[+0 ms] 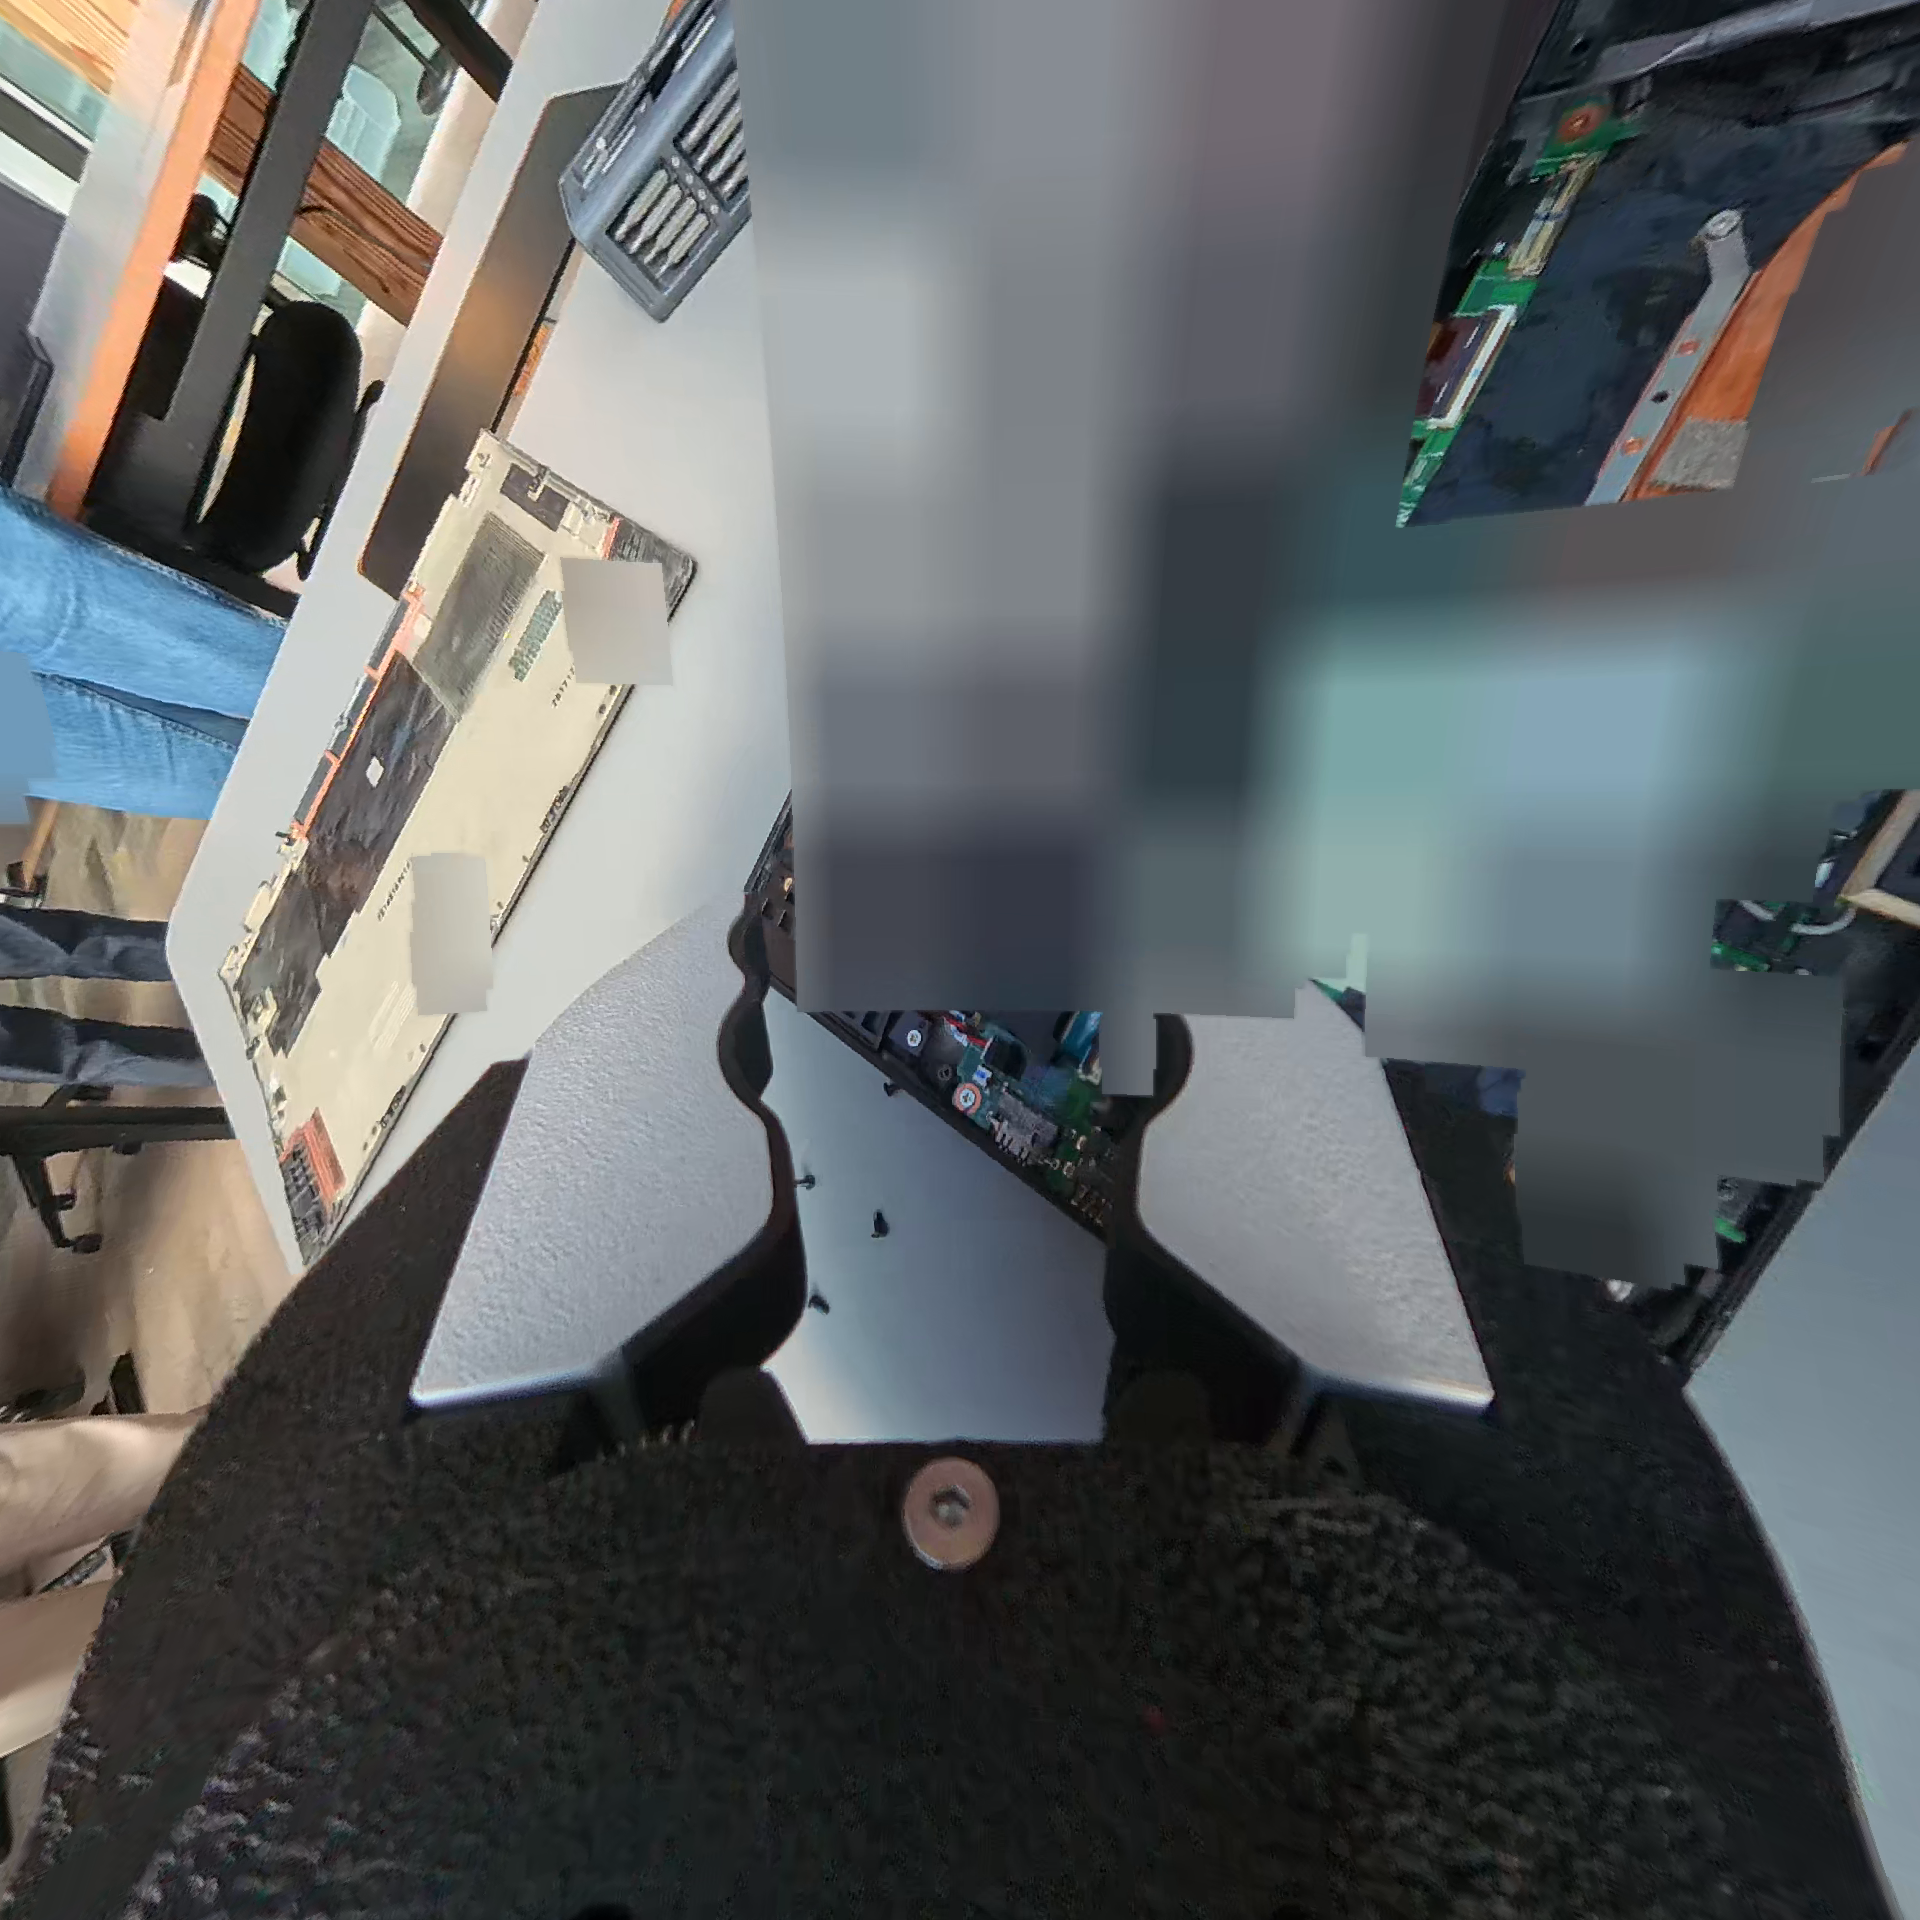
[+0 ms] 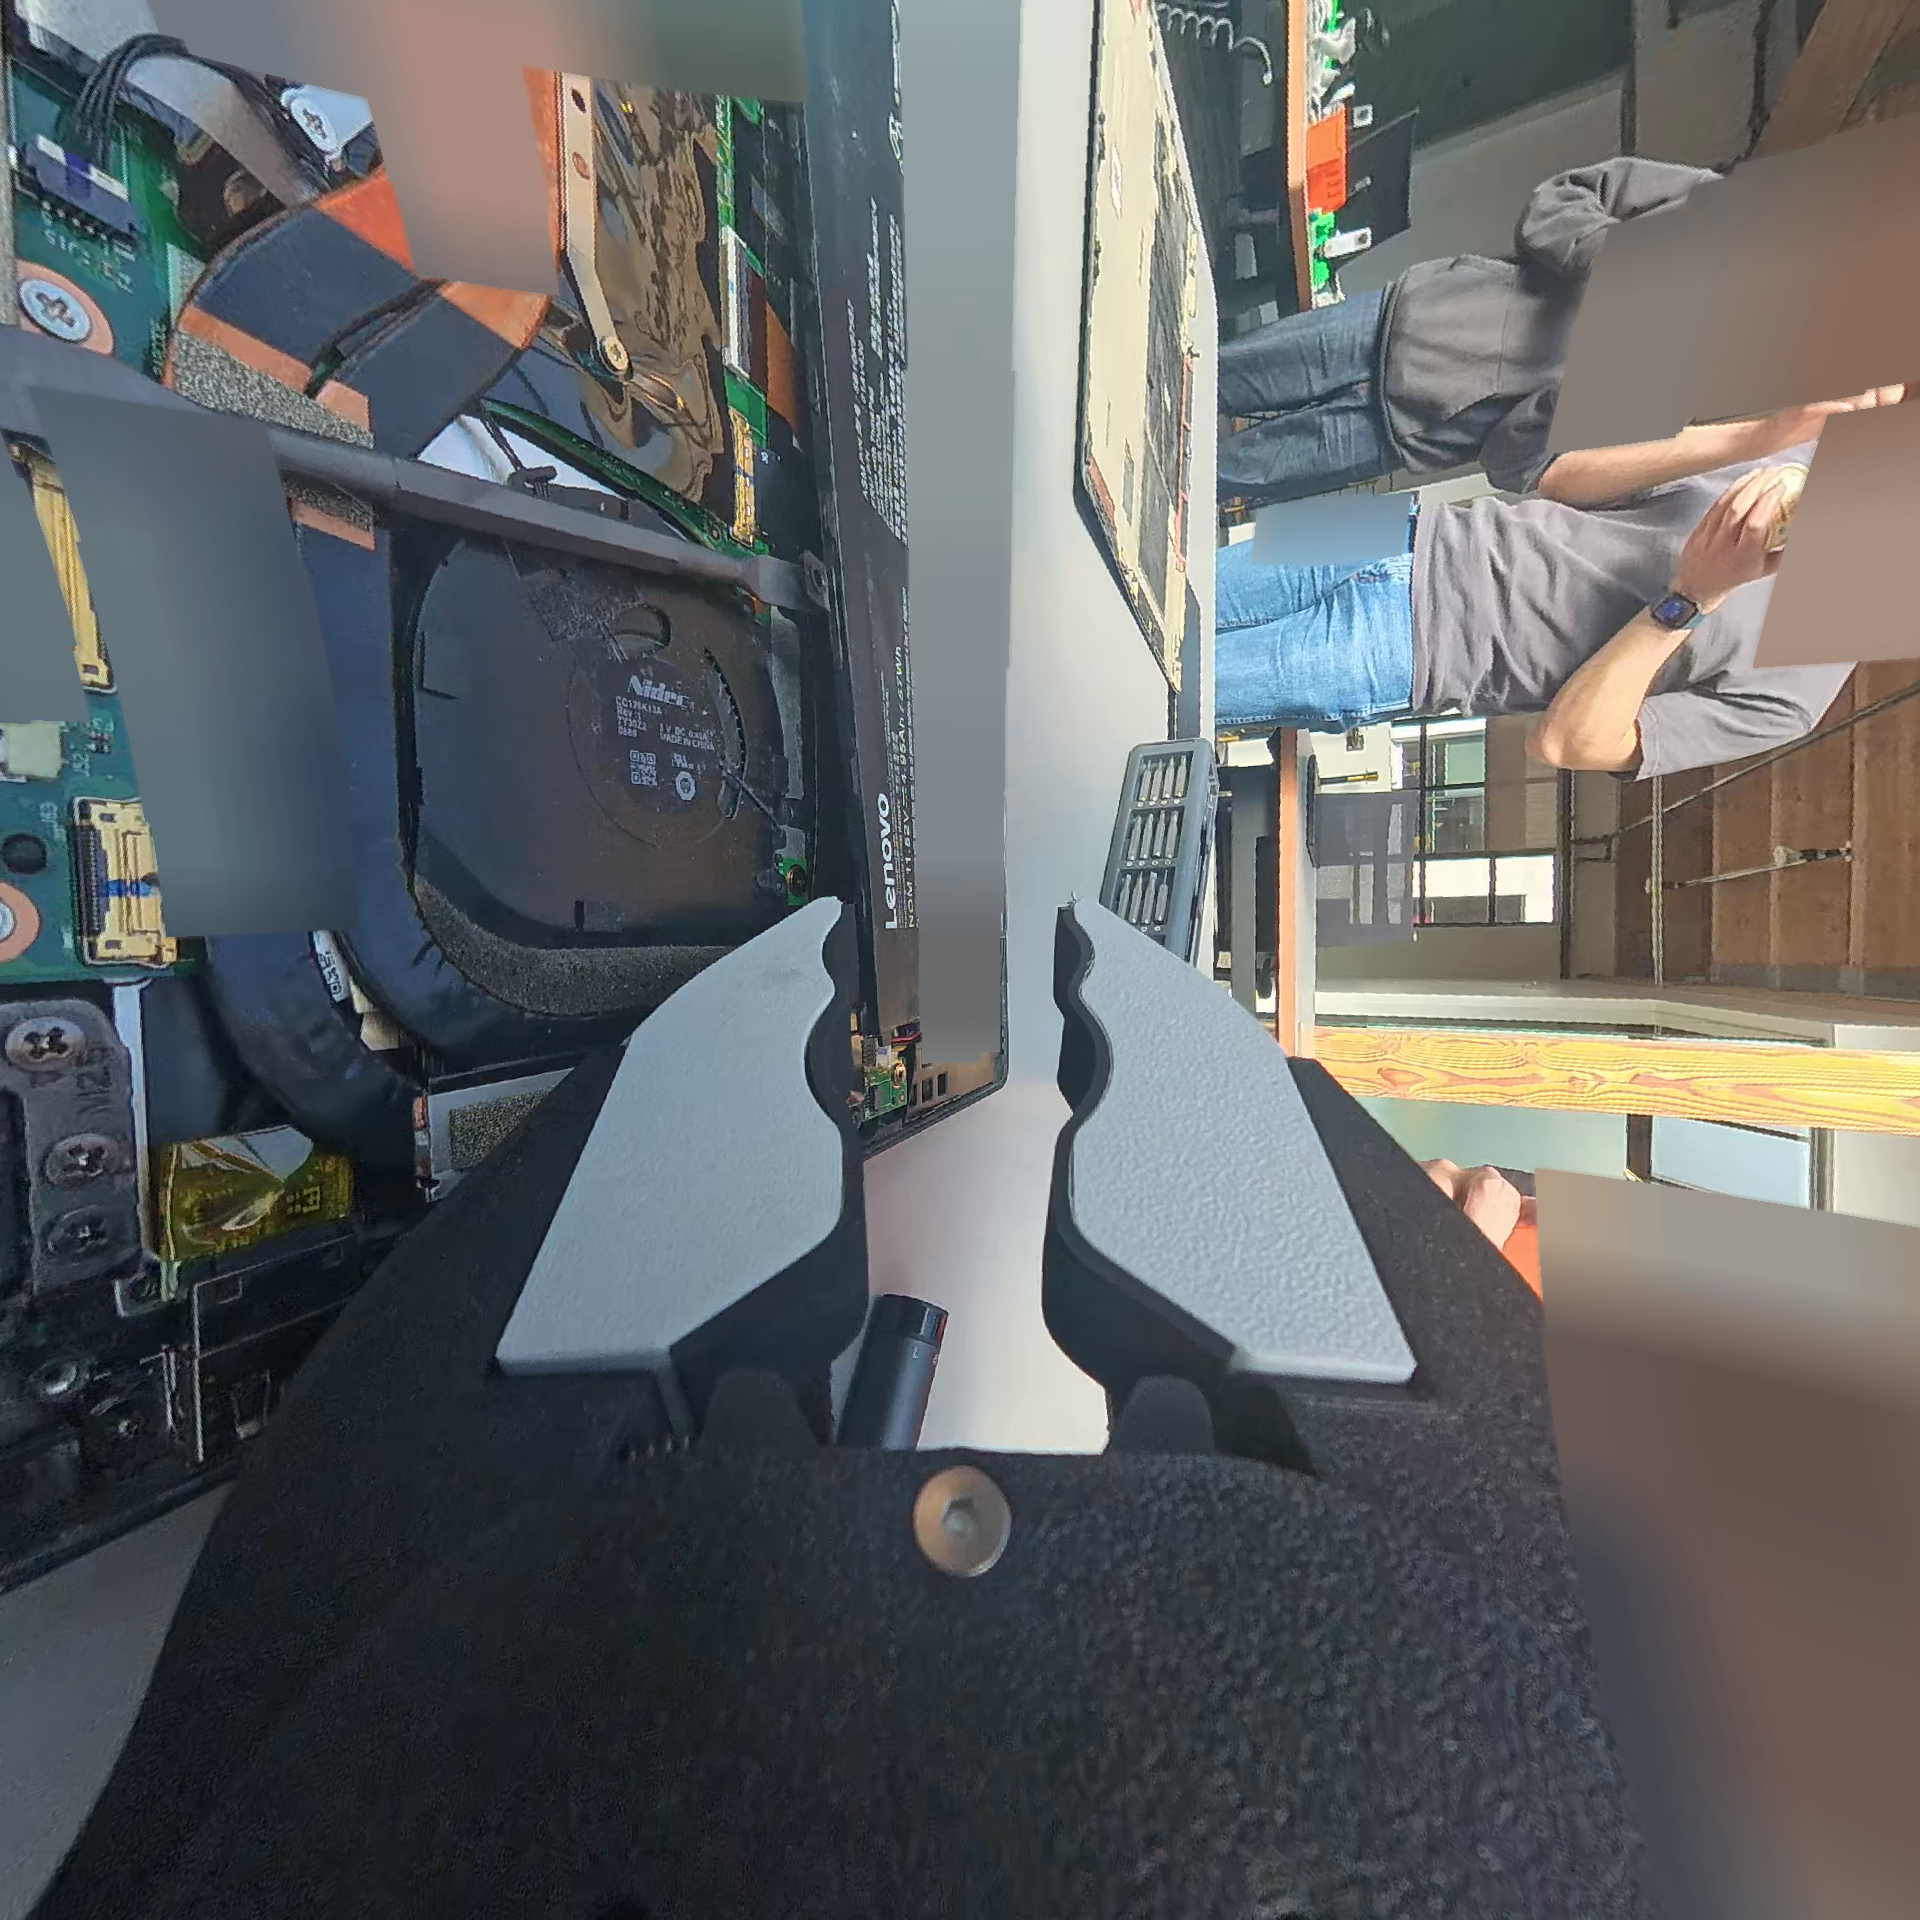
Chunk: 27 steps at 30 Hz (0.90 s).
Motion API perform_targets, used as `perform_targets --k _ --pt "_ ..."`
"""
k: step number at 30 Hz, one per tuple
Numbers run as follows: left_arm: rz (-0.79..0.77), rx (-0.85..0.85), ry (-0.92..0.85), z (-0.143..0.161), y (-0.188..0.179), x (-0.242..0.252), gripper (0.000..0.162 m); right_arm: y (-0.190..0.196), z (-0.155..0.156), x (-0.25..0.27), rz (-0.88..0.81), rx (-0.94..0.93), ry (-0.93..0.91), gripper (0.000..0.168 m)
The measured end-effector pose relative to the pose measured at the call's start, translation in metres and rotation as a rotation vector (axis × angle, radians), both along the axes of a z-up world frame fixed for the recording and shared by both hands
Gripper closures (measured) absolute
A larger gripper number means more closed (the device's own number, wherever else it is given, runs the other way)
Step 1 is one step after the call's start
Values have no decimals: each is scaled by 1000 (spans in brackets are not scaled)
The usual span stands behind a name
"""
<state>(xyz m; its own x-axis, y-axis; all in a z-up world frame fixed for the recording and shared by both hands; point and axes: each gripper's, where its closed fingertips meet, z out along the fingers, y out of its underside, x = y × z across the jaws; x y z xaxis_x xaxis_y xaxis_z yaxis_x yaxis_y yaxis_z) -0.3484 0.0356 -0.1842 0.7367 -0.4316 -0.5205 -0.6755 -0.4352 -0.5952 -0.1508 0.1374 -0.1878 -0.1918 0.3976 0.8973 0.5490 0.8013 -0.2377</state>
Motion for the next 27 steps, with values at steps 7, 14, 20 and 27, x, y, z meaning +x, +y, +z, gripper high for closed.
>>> perform_targets --k 7,14,20,27 --pt "-31 -13 -18 3 19 12 94 0 0 0 -6 14 -3 132" --pt "-74 -48 -3 0 26 34 96 -1 -1 0 1 14 -5 133" --pt "-165 -121 -7 -13 43 69 88 0 -1 0 1 13 -8 132" --pt "-176 -126 46 -17 53 73 95 0 0 0 7 11 0 130"
